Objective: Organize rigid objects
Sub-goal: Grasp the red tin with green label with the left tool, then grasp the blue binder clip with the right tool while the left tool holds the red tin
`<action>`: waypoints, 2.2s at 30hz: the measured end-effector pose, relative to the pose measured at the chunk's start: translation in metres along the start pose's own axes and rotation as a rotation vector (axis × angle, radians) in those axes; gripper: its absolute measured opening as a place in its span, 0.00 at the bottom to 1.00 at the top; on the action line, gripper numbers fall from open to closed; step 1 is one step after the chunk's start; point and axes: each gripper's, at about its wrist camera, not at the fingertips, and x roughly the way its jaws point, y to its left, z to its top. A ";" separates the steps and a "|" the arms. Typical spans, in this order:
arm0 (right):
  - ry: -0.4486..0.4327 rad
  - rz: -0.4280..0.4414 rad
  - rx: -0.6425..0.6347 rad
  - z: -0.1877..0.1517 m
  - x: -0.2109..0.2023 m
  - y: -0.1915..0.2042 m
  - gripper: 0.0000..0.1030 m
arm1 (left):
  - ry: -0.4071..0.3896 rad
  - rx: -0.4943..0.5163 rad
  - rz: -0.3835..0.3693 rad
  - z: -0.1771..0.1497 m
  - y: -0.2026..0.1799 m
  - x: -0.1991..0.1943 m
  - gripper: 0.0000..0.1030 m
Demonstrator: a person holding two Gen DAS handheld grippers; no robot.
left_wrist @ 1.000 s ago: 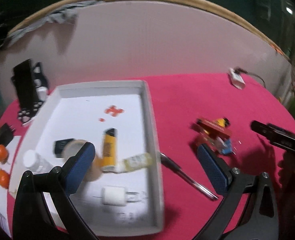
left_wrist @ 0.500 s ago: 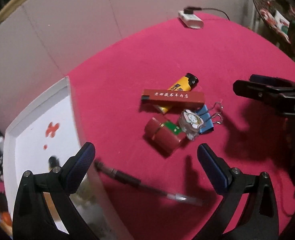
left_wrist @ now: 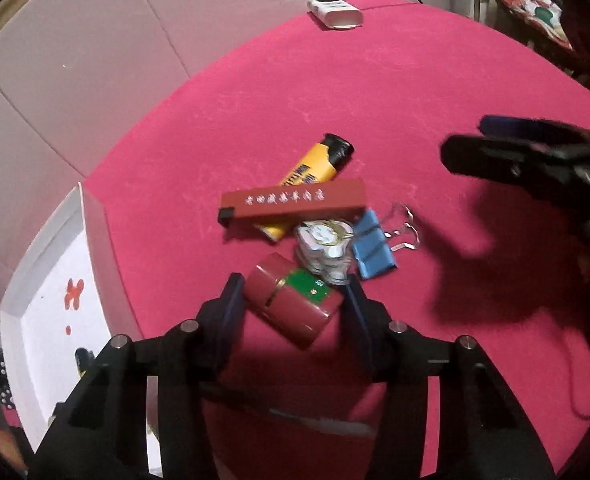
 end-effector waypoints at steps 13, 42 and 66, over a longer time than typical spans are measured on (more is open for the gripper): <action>-0.007 0.014 0.014 0.000 -0.003 -0.001 1.00 | -0.161 -0.197 -0.137 -0.054 -0.013 -0.061 0.47; 0.197 0.169 -0.615 -0.014 0.040 0.101 0.78 | -0.332 -0.497 -0.126 -0.123 0.062 -0.125 0.47; 0.154 0.259 -0.715 -0.030 -0.005 0.104 0.34 | -0.356 -0.528 -0.104 -0.123 0.063 -0.131 0.47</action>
